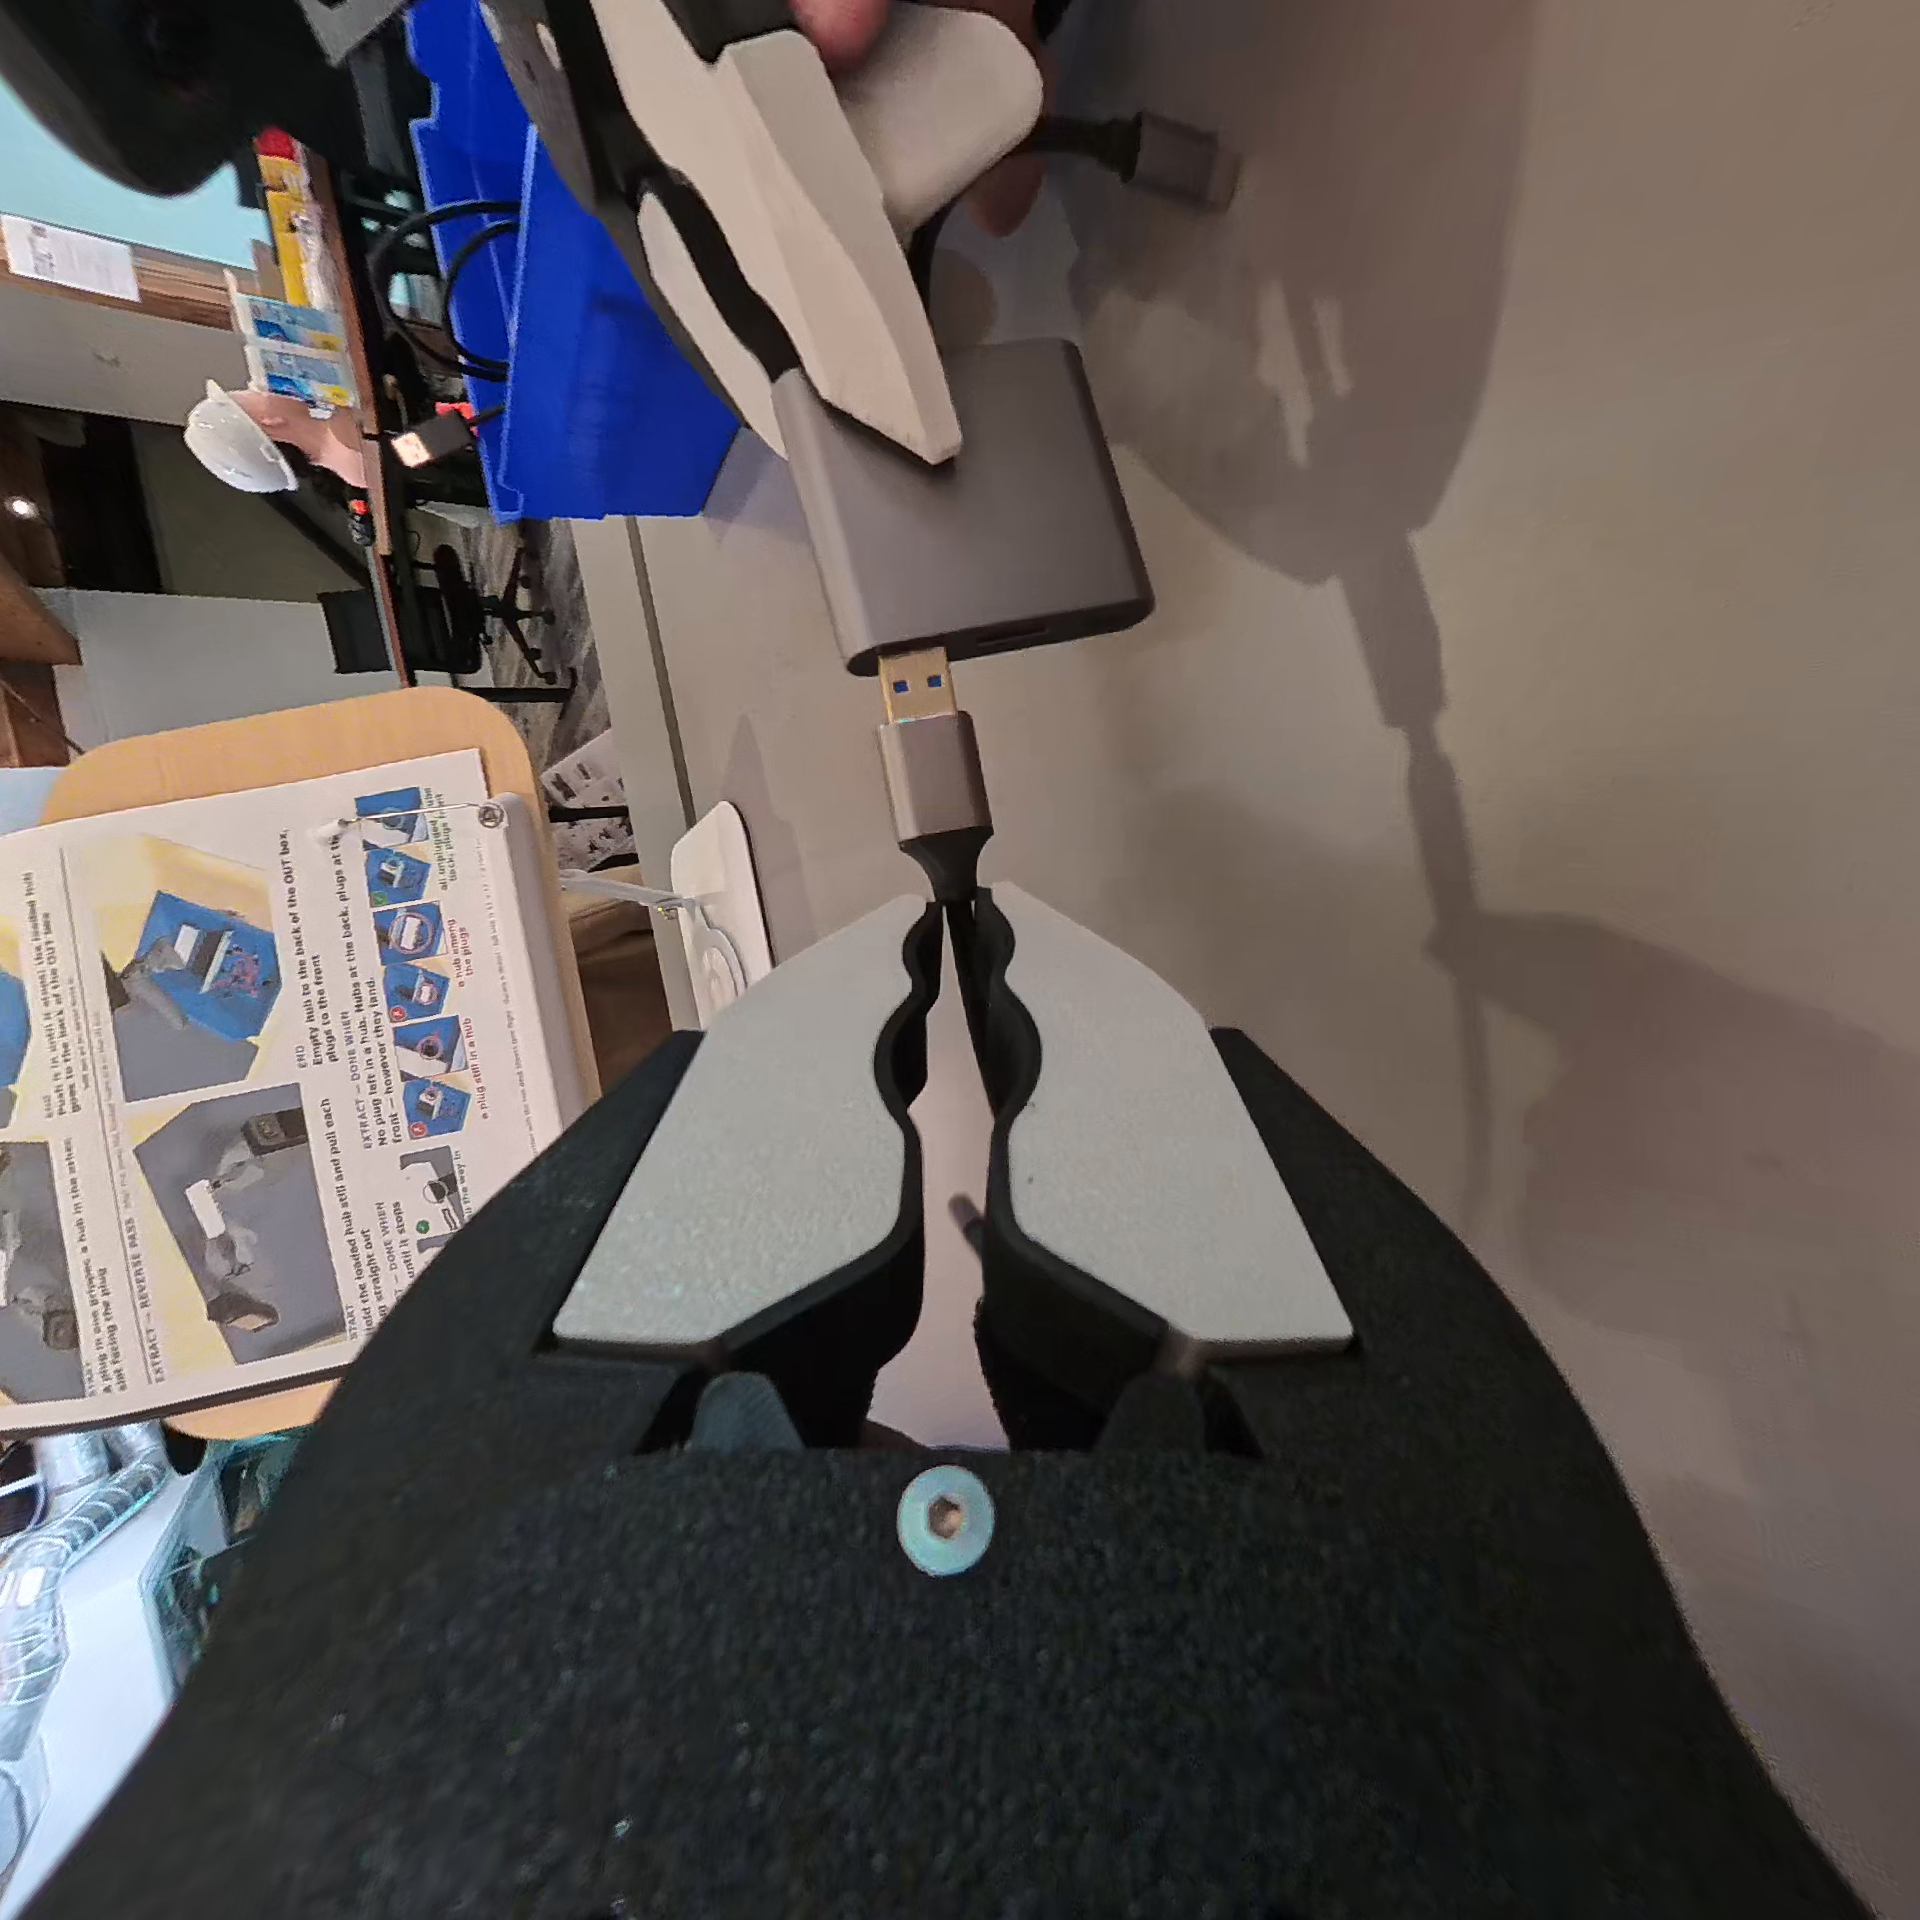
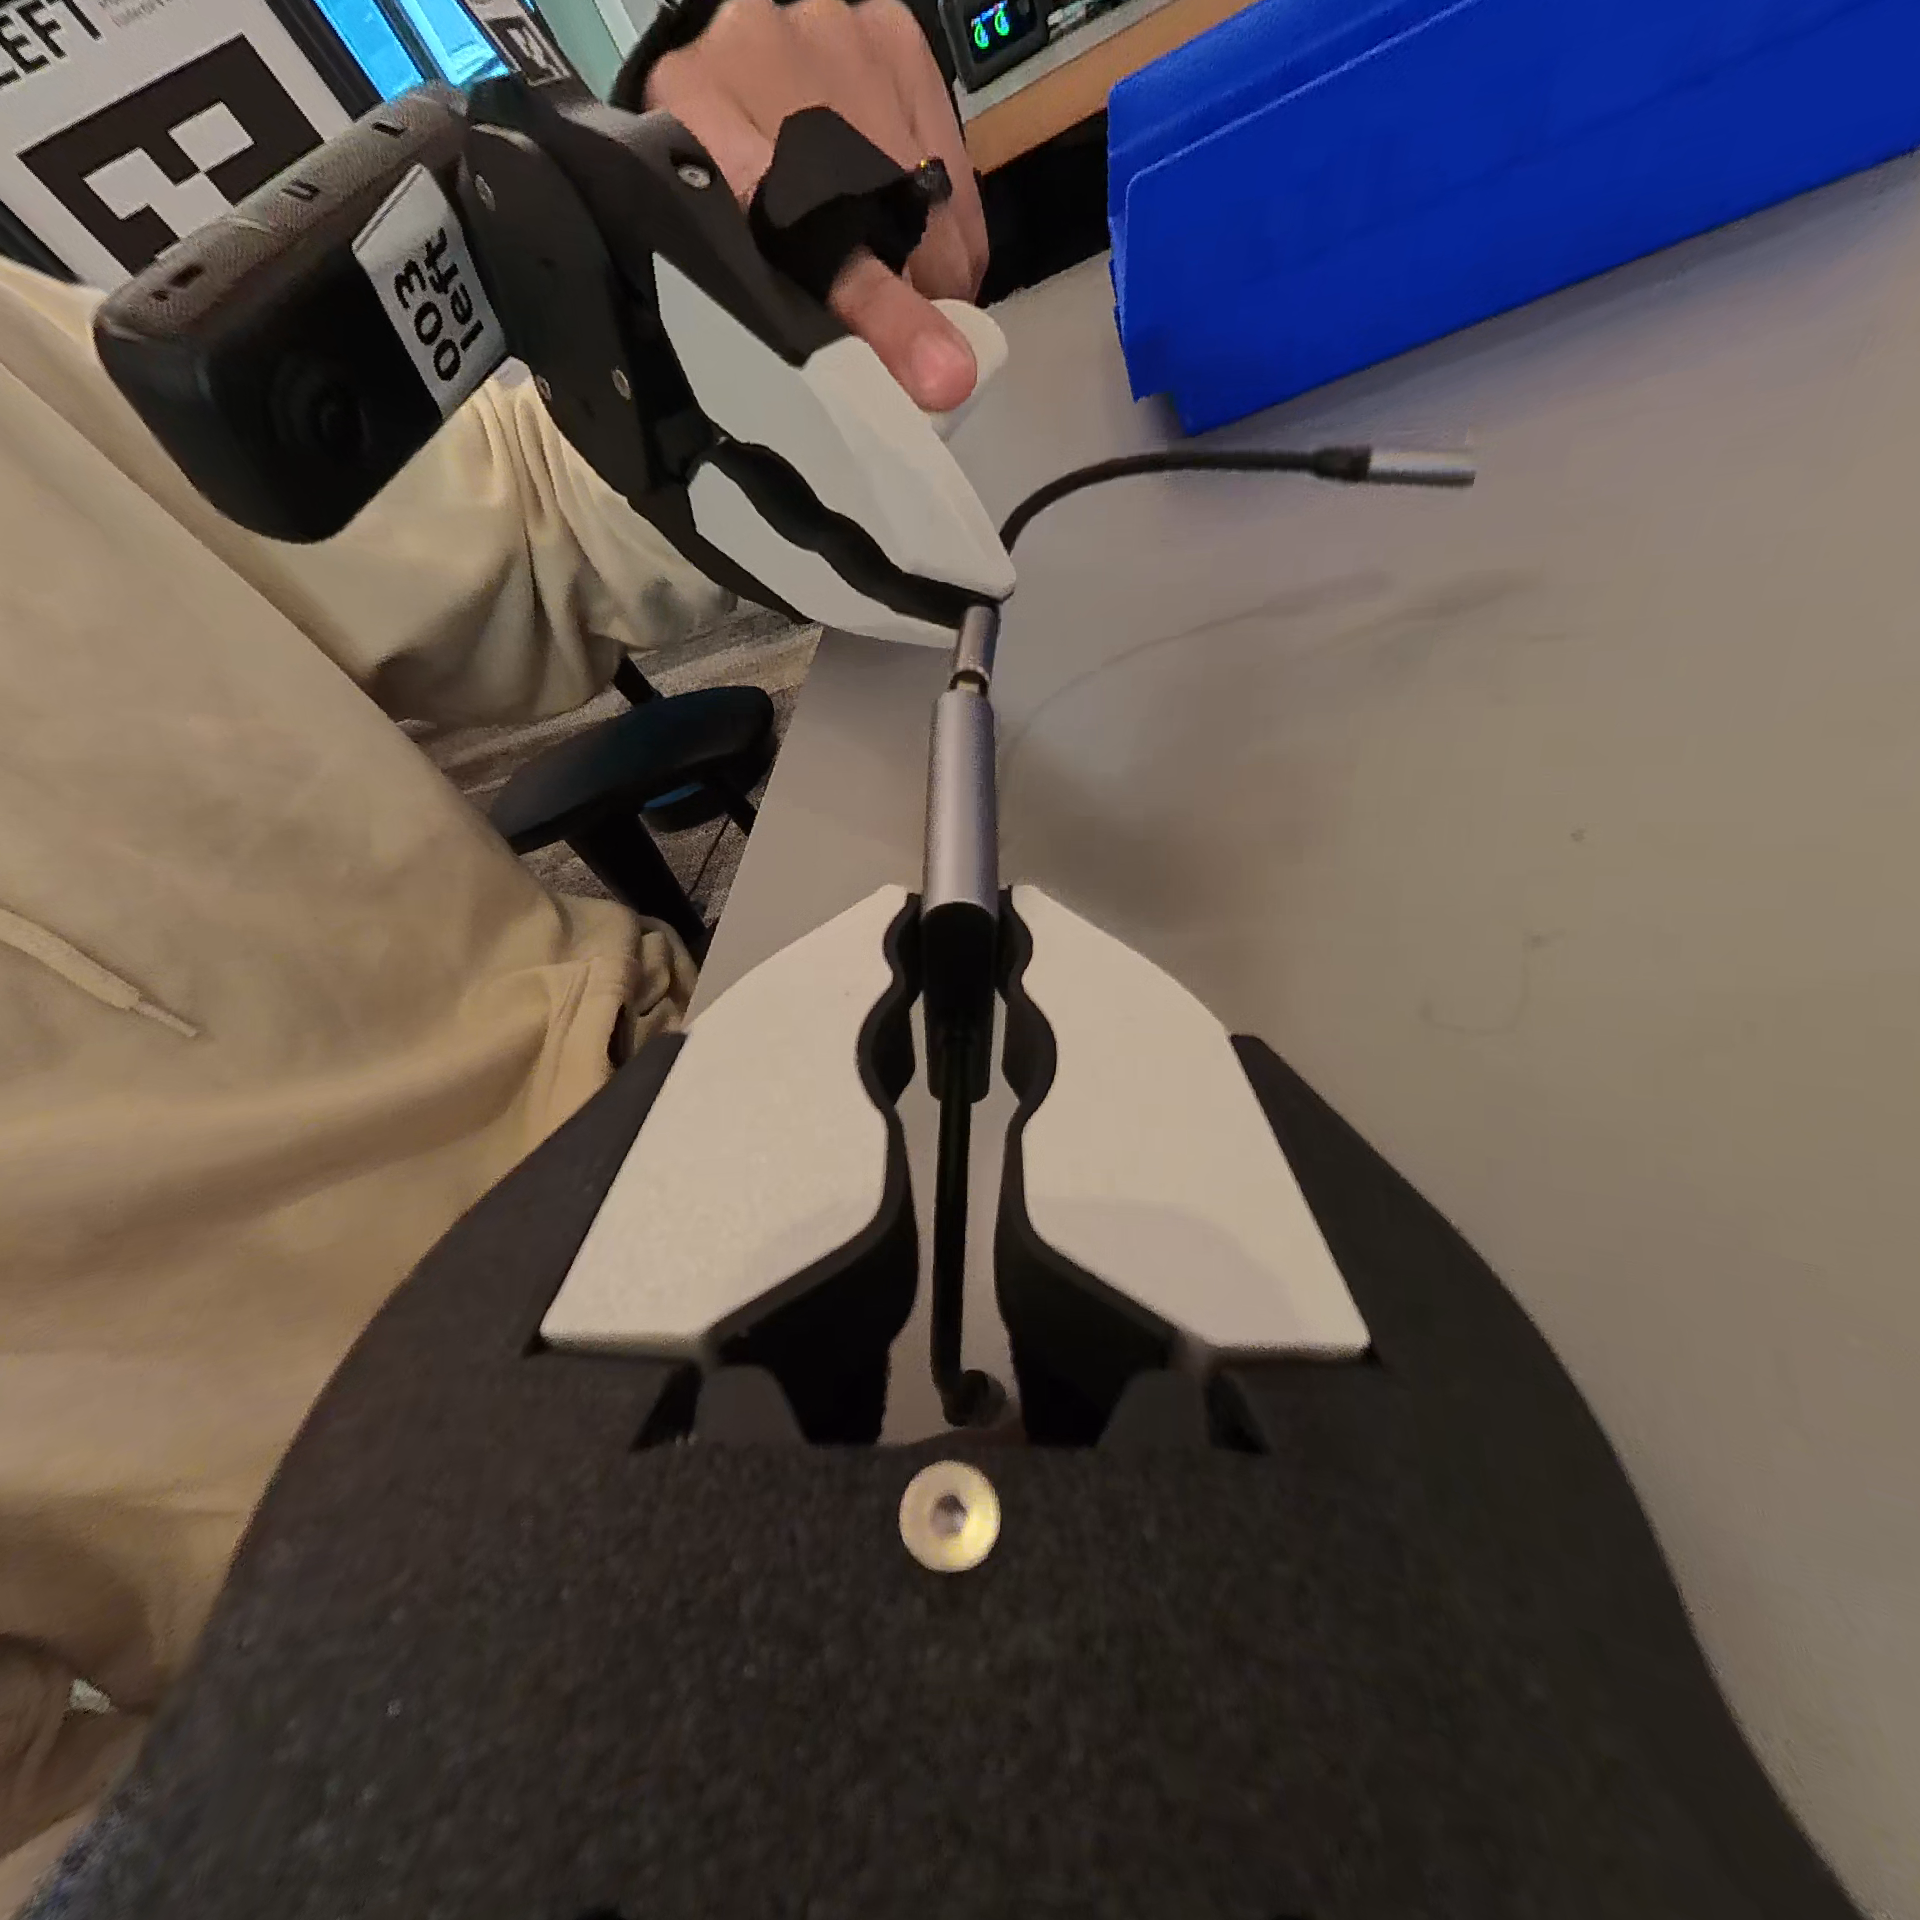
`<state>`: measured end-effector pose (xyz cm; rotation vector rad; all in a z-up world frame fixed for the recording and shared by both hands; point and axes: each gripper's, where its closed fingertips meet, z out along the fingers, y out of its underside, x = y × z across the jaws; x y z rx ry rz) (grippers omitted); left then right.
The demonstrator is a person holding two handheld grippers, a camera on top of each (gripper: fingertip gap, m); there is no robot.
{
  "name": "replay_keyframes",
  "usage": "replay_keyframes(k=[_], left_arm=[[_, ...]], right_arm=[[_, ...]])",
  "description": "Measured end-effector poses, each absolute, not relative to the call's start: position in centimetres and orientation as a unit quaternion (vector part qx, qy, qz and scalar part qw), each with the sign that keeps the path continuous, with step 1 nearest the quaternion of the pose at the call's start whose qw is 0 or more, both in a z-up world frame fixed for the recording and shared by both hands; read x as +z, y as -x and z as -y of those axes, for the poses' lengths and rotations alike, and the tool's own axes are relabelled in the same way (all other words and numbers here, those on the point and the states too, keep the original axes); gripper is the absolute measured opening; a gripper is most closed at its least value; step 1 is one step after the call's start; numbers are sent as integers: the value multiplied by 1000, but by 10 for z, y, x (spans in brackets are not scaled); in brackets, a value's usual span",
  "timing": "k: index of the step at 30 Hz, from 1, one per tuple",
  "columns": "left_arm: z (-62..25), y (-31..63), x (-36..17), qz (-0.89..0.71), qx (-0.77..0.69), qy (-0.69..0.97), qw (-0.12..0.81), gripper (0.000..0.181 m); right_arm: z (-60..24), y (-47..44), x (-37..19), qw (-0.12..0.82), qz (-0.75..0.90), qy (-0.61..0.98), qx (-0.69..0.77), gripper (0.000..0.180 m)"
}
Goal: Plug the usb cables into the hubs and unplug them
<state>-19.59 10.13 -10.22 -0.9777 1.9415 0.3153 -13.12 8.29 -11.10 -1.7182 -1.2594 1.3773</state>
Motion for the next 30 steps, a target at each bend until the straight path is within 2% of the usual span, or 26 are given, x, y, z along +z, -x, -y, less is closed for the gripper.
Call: replay_keyframes(k=[9, 17, 30], left_arm=[[-104, 195, -102, -777, 126, 410, 461, 5], [-114, 195, -108, -767, 197, 405, 458, 5], [-118, 191, -106, -756, 229, 418, 449, 5]], right_arm=[[-88, 131, -109, 307, 462, 651, 518, 12], [-91, 130, -111, 305, 453, 659, 517, 12], [-98, 130, -112, 315, 443, 668, 509, 12]])
